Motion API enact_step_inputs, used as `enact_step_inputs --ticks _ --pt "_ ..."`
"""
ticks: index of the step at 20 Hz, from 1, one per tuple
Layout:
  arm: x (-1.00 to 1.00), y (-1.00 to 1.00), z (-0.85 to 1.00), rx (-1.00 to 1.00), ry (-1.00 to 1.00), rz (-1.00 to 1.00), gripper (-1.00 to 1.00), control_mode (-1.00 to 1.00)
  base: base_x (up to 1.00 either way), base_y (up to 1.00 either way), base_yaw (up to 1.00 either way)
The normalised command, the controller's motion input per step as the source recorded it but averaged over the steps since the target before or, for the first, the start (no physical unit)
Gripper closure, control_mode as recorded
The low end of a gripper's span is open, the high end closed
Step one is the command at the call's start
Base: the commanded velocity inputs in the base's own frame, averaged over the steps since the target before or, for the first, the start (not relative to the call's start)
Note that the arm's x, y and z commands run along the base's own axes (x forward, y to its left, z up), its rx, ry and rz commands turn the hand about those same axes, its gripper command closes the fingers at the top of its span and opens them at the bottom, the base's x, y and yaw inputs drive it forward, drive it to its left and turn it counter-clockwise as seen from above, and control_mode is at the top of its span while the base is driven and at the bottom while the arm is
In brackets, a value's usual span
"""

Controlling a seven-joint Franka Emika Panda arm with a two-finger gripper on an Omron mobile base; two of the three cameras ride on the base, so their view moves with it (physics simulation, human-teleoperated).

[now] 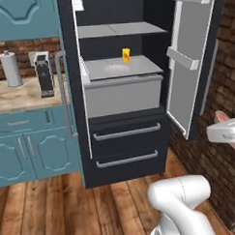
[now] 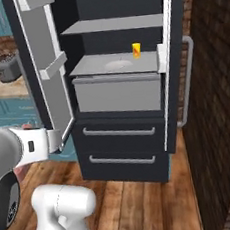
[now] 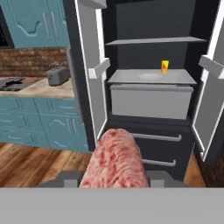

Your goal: Retrieve the steak from the fridge and place it on the saucepan with marinade on the stove.

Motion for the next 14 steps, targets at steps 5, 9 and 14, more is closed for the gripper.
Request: enact_step_inputs --ticks 5,9,14 --pt "0.0 0.0 0.0 0.0 0.0 0.0 1.0 1.0 -0.3 0.89 0.0" --pt "0.0 0.0 0.0 0.0 0.0 0.0 1.0 1.0 -0.19 1.0 0.0" --pt "0.0 0.0 0.0 0.0 0.0 0.0 1.0 1.0 -0.03 1.0 0.0"
